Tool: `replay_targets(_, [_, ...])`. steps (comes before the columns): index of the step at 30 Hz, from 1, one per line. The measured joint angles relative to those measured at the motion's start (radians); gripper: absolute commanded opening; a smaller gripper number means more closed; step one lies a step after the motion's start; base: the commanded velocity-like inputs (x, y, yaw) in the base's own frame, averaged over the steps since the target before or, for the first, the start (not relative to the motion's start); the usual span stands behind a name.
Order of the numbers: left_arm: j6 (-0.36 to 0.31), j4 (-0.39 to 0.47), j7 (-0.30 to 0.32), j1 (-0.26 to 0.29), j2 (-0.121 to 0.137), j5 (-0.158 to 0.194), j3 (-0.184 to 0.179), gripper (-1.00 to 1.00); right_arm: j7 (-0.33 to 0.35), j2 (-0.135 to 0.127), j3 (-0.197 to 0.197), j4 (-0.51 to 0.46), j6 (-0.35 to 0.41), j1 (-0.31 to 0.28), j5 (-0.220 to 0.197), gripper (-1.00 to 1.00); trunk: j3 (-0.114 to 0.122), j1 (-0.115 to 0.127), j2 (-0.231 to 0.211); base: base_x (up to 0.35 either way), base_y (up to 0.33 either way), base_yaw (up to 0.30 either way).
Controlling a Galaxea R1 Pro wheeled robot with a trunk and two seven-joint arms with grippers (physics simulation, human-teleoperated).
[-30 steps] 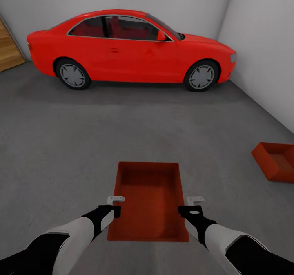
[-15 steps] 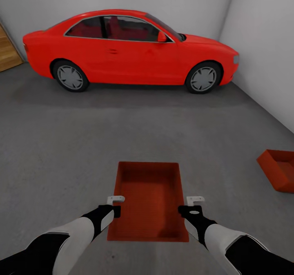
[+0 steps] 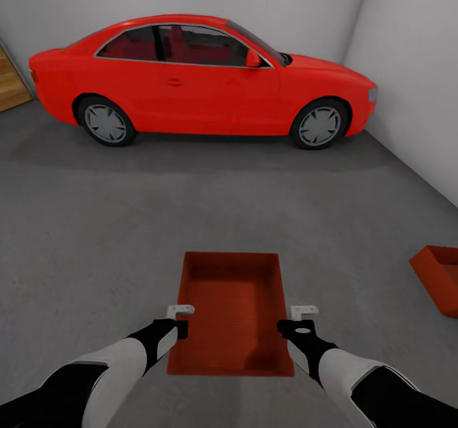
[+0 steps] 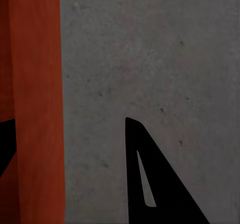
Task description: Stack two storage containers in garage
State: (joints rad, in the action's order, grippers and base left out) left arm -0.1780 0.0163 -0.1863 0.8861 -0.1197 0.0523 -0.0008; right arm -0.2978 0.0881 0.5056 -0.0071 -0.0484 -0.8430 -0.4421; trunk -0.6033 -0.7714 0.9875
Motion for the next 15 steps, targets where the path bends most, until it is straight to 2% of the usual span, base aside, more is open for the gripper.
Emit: replay_targets(15, [0.0, 0.0, 0.0, 0.0, 0.0, -0.001, 0.001, -1.0, 0.0, 0.0, 0.0, 0.0, 0.001, 0.0, 0.0, -1.0, 0.0, 0.0, 0.0, 0.322, 0.0, 0.0])
